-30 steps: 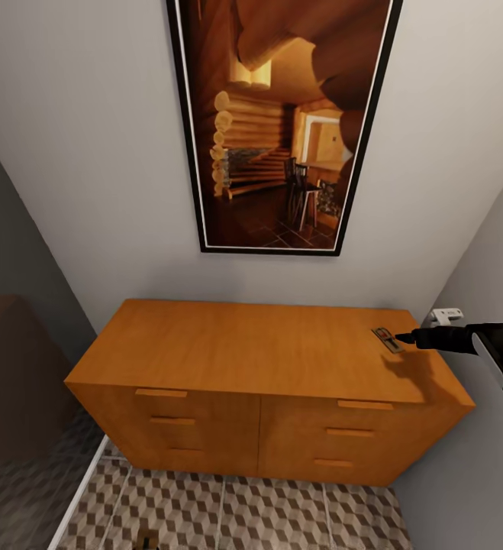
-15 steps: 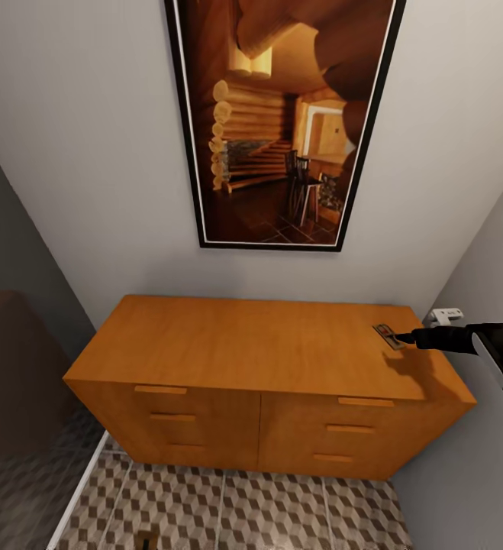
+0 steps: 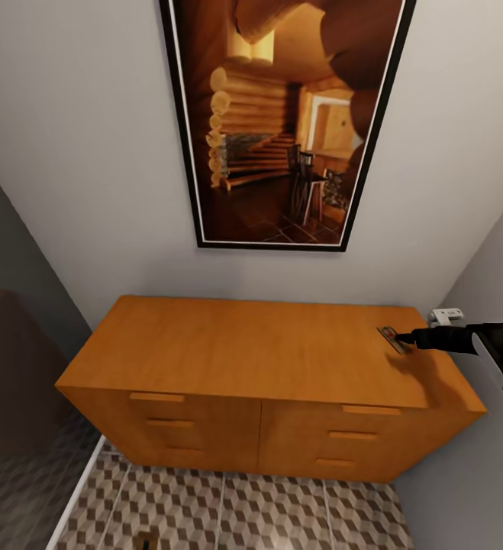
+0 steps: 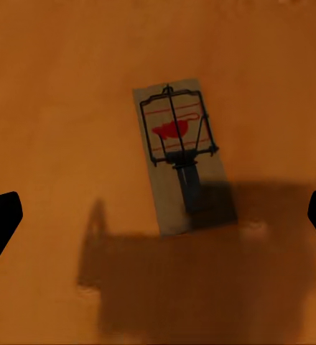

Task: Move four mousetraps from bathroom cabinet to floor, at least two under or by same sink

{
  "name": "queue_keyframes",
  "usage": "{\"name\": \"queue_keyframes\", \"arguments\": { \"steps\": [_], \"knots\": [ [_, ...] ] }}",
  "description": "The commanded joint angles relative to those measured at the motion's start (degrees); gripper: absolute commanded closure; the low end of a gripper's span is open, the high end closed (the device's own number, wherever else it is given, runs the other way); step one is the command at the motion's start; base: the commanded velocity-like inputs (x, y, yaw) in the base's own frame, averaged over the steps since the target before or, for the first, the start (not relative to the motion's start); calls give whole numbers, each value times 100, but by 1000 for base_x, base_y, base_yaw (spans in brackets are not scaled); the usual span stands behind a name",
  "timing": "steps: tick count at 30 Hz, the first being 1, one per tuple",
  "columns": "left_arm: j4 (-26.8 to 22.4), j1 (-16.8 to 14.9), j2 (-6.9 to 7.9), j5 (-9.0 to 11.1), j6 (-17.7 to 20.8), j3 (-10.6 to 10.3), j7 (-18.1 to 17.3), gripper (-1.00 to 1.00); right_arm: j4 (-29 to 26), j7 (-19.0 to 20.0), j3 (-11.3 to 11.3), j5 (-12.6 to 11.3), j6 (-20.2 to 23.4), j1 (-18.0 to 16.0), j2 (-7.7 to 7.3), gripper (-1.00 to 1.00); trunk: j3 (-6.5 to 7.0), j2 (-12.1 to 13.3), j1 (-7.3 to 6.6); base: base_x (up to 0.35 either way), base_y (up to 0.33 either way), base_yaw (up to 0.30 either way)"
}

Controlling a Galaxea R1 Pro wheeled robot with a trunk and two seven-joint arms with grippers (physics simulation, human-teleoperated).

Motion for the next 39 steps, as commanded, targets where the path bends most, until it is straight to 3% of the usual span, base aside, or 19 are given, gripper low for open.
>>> {"name": "queue_keyframes", "arguments": {
  "steps": [1,14,19,22,30,39],
  "knots": [
    [15,-5,-5,-23,-21,-33,46,100,-4,-20,26,-60,37,-6,-8,-100,-18,-11,5,186,0,0],
    [15,3,-5,-23,-21,-33,46,100,27,-33,26,-49,32,-6,-13,-100,-84,-11,5,81,0,0],
    [15,4,-5,-23,-21,-33,46,100,205,-28,26,-34,-220,-6,-20,-100,-94,-11,5,3,0,0],
    [15,11,-5,-23,-21,-33,46,100,356,-21,25,77,-490,-6,-24,-100,-97,-11,5,0,0,0],
    [15,27,-5,-23,-21,-33,46,100,492,26,18,296,-660,-6,-31,-100,-98,-11,5,0,0,0],
    [15,30,-5,-23,-21,-33,46,100,513,478,17,326,-847,-6,-94,-100,-98,-11,5,0,0,0]
  ]
}}
